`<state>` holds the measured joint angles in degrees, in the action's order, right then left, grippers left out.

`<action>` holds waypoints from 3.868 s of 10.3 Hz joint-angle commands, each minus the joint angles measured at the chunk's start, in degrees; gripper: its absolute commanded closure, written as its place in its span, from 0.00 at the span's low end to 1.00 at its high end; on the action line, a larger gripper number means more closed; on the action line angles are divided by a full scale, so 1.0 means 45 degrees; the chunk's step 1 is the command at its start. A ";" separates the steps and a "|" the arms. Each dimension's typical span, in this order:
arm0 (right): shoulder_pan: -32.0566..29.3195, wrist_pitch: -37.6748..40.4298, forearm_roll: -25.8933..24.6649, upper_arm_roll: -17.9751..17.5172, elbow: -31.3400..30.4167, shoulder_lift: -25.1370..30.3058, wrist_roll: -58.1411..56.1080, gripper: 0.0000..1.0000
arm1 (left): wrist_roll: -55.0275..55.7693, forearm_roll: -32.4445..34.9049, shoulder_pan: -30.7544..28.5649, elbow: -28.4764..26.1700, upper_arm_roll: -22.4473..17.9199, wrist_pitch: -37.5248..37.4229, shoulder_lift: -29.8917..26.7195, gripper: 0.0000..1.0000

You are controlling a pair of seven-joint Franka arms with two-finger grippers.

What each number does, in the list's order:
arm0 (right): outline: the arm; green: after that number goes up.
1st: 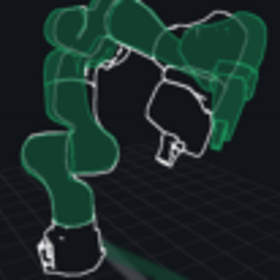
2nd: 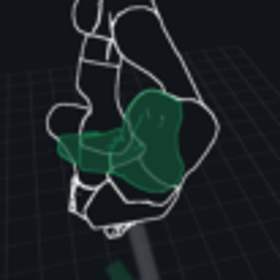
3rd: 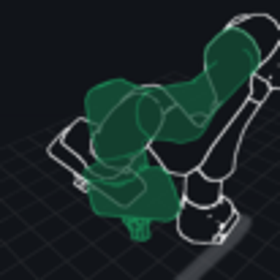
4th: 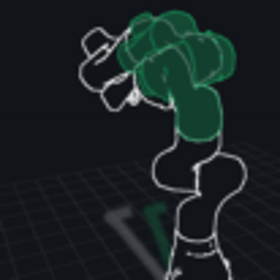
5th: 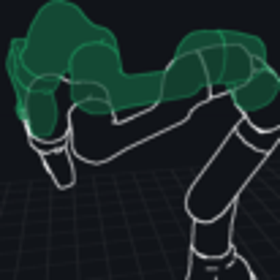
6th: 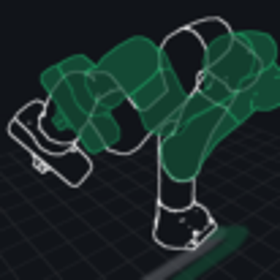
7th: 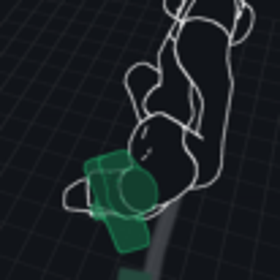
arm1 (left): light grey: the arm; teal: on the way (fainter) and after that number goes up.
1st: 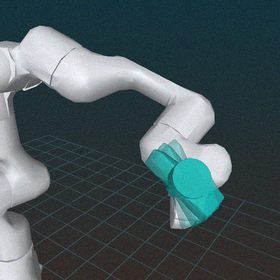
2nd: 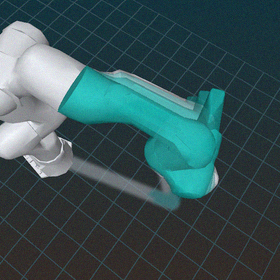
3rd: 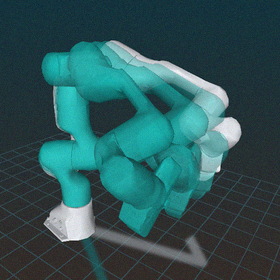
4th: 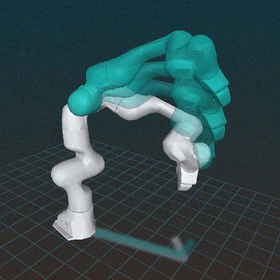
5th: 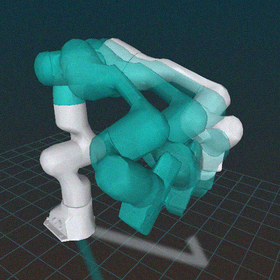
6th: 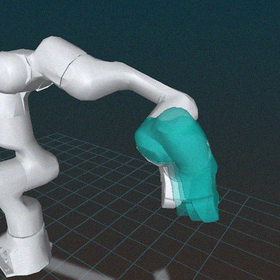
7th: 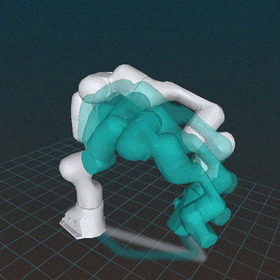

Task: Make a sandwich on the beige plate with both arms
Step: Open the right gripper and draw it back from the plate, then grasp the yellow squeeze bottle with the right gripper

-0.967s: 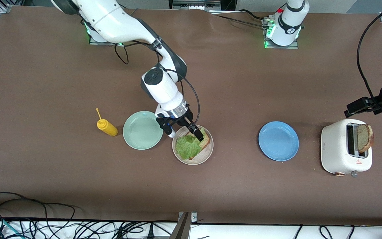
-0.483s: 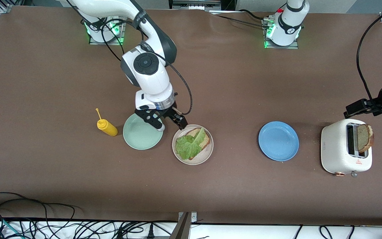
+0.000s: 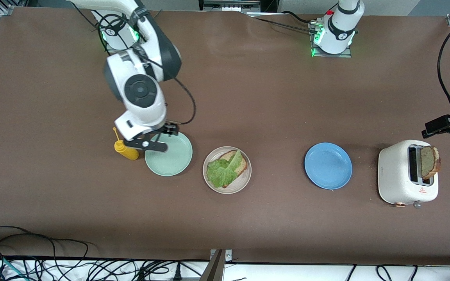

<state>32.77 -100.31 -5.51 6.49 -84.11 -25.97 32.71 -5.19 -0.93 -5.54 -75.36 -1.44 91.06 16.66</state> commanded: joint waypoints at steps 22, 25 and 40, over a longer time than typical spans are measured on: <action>-0.4685 -0.0933 1.0920 0.5022 -0.3027 -0.1471 -2.7082 0.02 | -0.5038 0.2278 -0.1758 0.0087 0.0066 0.2851 0.4189 0.66; -0.4705 -0.0602 1.3092 0.5003 -0.3027 -0.2215 -2.9585 0.02 | -0.4979 0.2258 -0.1758 0.0087 0.0066 0.2851 0.4209 0.96; -0.5349 0.3793 1.9075 0.3537 -0.2344 -0.5264 -3.8441 0.82 | -0.5038 0.2278 -0.1719 0.0731 0.0241 0.1545 0.2121 0.97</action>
<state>10.04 -85.56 79.32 22.92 -96.21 -48.65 -138.63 -27.16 7.81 -13.21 -71.81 -1.08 100.07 28.27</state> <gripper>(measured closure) 0.176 0.912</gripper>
